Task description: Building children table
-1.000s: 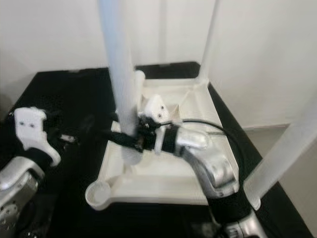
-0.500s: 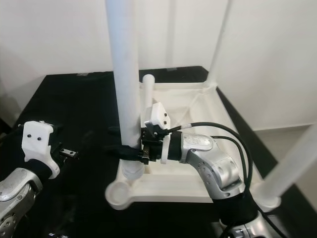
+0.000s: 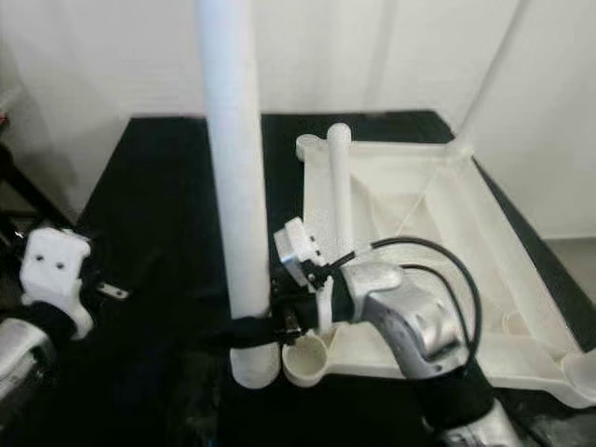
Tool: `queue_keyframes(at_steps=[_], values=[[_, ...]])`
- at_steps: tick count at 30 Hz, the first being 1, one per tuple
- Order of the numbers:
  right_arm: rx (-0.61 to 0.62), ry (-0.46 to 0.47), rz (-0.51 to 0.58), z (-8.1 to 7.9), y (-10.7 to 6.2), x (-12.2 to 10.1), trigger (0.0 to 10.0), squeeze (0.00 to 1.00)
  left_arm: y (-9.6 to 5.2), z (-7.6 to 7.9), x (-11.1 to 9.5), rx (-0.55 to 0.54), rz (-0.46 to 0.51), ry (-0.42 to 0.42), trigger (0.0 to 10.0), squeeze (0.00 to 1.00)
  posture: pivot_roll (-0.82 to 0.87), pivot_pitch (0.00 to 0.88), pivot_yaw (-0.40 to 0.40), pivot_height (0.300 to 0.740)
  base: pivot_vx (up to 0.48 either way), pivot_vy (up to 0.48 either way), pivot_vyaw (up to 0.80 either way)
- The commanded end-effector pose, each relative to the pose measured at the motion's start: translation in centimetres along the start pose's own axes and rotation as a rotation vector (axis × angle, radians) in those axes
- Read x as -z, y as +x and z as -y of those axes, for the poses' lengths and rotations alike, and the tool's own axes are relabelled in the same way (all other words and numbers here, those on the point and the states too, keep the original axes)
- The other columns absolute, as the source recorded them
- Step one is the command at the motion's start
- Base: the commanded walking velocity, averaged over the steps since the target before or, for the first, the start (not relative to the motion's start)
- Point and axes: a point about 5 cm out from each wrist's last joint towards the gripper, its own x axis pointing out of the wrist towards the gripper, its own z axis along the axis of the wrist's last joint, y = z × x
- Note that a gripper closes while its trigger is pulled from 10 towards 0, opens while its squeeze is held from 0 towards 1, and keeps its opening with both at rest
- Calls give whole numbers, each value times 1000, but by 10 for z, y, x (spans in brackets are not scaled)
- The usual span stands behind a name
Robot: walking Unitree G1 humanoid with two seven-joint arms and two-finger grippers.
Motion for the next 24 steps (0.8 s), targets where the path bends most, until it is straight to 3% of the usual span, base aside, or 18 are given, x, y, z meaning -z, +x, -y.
queue_keyframes(at_steps=[1, 7, 16, 24], values=[[-23, -15, 5, -3, -2, -6, 10000, 0, -2, 3, -2, 6, 5, -12, 10000, 0, 45, 178, 2, 740, 0, 0, 0], [-59, 2, -12, -6, -3, -6, 10000, 0, -6, -2, -3, 5, -7, 14, 10000, 0, 46, 193, 3, 740, 0, 0, 0], [-117, 8, -48, -9, -6, -8, 10000, 0, -11, -3, -4, 0, -11, 0, 10000, 0, 46, 209, 5, 740, 0, -454, 0], [-139, -12, -44, -6, 0, -14, 10000, 0, -17, -14, -6, -47, -12, -25, 10000, 0, 49, 224, 4, 740, 0, 0, 0]])
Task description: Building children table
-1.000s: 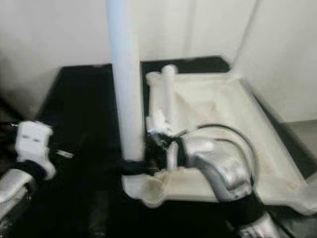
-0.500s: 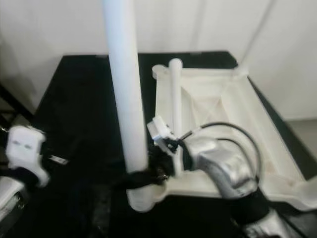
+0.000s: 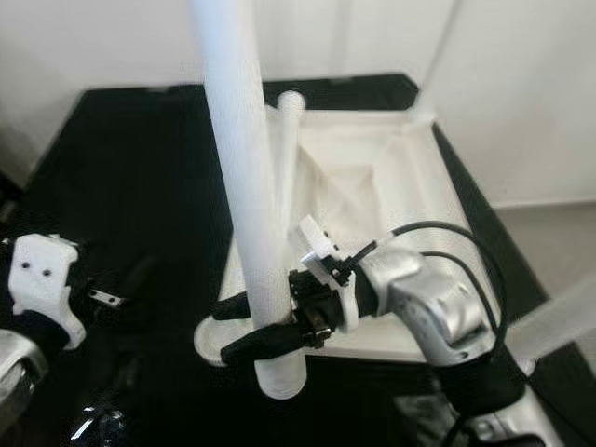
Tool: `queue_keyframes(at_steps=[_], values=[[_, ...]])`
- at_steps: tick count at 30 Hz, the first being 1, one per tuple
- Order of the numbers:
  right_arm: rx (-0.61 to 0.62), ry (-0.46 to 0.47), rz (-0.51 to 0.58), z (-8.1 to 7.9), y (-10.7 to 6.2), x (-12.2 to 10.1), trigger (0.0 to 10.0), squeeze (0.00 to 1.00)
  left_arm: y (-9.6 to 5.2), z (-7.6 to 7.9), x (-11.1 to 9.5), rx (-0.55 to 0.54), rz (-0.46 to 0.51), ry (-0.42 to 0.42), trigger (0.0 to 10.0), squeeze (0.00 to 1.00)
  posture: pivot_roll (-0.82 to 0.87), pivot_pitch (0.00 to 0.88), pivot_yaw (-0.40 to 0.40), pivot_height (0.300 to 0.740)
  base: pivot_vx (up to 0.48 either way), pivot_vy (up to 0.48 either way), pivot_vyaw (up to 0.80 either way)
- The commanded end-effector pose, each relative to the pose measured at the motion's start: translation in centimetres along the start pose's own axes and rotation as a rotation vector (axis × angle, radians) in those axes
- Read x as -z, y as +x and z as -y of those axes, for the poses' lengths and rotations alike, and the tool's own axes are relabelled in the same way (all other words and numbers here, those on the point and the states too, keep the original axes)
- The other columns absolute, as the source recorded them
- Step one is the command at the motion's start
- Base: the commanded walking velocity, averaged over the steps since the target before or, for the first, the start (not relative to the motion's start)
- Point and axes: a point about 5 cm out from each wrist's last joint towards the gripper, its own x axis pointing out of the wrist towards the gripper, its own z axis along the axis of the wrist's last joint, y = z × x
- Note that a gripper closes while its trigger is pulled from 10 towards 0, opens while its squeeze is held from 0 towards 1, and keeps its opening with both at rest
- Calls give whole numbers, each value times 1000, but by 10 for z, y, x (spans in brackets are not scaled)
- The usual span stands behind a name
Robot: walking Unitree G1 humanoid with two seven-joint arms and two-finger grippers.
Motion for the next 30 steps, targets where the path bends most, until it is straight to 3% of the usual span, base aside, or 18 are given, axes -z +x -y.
queue_keyframes(at_steps=[1, 7, 13, 26, 29, 30], values=[[-39, -6, 15, -2, 7, -1, 10000, 0, -4, -5, 6, -18, -43, 1, 10000, 0, 49, 224, 4, 740, 0, 0, 0], [-35, -49, 38, 3, 18, -6, 10000, 0, -6, -15, 6, -61, -33, -22, 10000, 0, 44, 237, 0, 740, 0, 0, 0], [-52, -90, 66, 8, 28, -17, 10000, 0, -10, -13, 1, -48, -9, -42, 10000, 0, 44, 257, -11, 740, 0, 400, 0], [-103, -126, 54, 14, 26, -29, 10000, 0, -13, -6, -6, 12, 37, -58, 10000, 0, 54, 293, -29, 740, 0, 0, 0], [-136, -125, 21, 13, 23, -26, 10000, 0, -14, -5, -9, 26, 45, -65, 10000, 0, 56, 306, -38, 740, 0, 0, 0], [-171, -133, -35, 11, 19, -20, 10000, 0, -15, -4, -11, 36, 57, -78, 10000, 0, 52, 322, -46, 740, 0, 0, 0]])
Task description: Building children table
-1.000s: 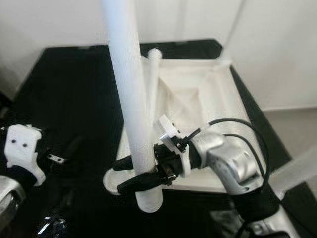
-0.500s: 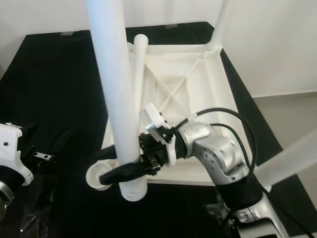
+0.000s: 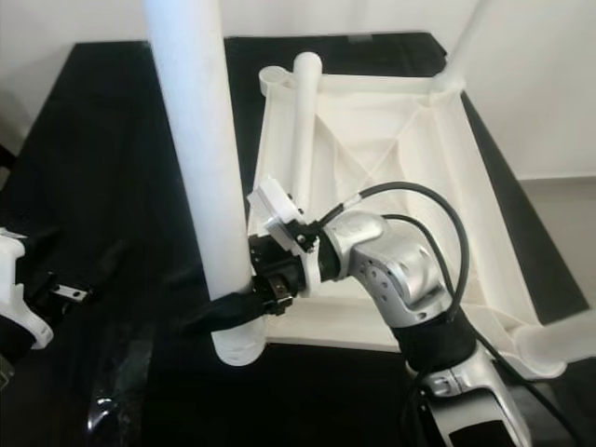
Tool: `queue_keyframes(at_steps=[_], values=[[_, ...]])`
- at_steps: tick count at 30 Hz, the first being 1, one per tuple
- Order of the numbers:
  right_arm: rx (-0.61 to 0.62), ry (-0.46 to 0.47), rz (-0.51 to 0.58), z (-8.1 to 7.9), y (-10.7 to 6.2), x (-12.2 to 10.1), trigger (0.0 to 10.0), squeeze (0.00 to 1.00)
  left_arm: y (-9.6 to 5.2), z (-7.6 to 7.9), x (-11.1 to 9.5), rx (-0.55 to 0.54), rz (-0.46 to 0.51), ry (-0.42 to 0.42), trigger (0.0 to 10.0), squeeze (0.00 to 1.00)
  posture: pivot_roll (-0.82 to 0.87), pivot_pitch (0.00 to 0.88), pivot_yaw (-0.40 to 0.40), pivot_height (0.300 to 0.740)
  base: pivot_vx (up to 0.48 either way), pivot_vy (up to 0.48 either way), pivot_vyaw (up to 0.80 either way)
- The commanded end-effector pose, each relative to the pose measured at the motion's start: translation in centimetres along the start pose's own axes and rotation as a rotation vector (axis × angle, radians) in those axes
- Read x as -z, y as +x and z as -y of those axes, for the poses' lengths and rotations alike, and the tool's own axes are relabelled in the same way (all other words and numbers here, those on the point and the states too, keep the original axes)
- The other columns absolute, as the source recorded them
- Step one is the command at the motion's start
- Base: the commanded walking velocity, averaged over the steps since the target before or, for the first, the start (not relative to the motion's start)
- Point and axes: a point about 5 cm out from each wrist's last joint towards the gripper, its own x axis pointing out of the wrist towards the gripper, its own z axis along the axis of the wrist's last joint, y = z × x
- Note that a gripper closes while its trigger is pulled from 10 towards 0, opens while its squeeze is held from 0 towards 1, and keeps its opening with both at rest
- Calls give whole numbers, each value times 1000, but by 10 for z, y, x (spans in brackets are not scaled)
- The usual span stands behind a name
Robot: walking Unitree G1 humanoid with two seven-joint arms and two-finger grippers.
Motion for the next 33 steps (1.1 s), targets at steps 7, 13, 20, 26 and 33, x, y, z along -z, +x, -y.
queue_keyframes(at_steps=[7, 13, 20, 26, 33], values=[[-29, -27, -46, 7, 5, 12, 10000, 0, -3, 2, -6, 41, 19, -28, 10000, 0, 59, 350, -54, 740, 0, 0, 0], [14, -31, -8, 18, 9, 13, 10000, 0, -4, 2, -8, 52, 21, -27, 10000, 0, 75, 363, -55, 740, 0, 0, 0], [-2, -41, -30, 25, 12, 20, 10000, 0, -4, 6, -12, 118, 26, -41, 10000, 0, 75, 378, -66, 740, 0, 0, 0], [-1, -92, -92, 27, 13, 24, 10000, 0, -4, 10, -12, 178, 24, -67, 10000, 0, 69, 383, -71, 740, 0, 0, 0], [110, -188, -77, 39, 17, 20, 10000, 0, -3, 10, -13, 189, 22, -71, 10000, 0, 71, 384, -75, 740, 0, 0, 0]])
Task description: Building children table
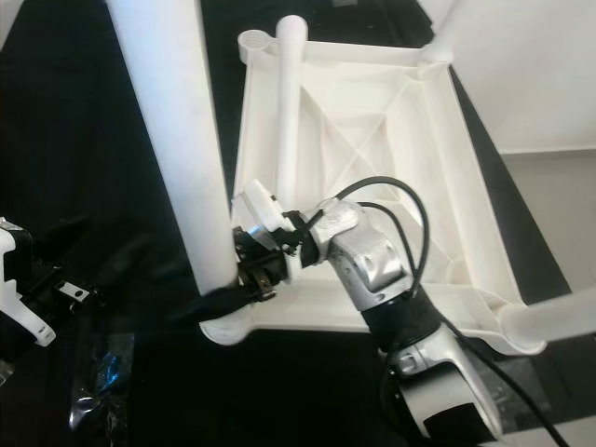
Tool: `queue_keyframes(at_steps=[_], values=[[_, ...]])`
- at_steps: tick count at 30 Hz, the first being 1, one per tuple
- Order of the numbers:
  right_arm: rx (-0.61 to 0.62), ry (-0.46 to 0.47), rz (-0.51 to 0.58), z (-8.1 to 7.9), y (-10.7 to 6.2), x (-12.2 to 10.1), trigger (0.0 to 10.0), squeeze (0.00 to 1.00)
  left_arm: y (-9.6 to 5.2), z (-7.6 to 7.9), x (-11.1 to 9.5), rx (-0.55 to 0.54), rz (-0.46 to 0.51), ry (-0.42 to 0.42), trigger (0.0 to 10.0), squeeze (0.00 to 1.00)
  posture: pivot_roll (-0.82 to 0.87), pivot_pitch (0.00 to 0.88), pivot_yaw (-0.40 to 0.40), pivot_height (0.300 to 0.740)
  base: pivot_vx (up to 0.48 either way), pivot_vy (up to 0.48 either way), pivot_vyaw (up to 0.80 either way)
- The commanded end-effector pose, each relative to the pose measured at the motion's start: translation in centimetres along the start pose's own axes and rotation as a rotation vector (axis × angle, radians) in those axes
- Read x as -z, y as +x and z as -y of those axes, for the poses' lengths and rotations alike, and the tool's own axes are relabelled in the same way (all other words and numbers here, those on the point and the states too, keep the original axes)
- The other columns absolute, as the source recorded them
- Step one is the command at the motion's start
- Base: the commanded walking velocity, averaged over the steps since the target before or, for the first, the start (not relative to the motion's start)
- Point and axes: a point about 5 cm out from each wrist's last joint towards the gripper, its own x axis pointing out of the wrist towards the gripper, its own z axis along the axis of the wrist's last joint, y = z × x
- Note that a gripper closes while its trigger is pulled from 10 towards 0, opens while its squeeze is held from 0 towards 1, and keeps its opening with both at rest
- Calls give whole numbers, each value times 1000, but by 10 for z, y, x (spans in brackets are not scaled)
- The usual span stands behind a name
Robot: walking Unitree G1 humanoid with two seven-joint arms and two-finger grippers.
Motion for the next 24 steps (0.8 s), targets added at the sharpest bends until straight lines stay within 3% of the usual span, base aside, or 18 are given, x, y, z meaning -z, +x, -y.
queue_keyframes(at_steps=[1, 8, 10, 19, 22, 24], values=[[70, 23, -90, 2, -2, 17, 10000, 0, -3, 2, 1, 16, -26, 5, 10000, 0, 71, 384, -75, 740, 0, 0, 0], [87, 1, -99, 1, -3, 20, 10000, 0, -3, 1, 1, 20, -26, 3, 10000, 0, 68, 381, -76, 740, 0, 0, 0], [164, -49, -103, 9, -10, 19, 10000, 0, -4, 1, 0, 24, -27, 1, 10000, 0, 67, 380, -73, 740, 0, 0, 0], [288, -117, -67, 24, -13, 11, 10000, 0, -4, 1, 1, 27, -28, 0, 10000, 0, 70, 376, -70, 740, 0, 0, 0], [274, -107, -59, 23, -11, 11, 10000, 0, -4, 2, 1, 27, -29, 0, 10000, 0, 72, 374, -69, 740, 0, 0, 0], [139, -33, -59, 10, -8, 15, 10000, 0, -4, 2, 1, 29, -29, -2, 10000, 0, 74, 371, -67, 740, 0, 0, 0]])
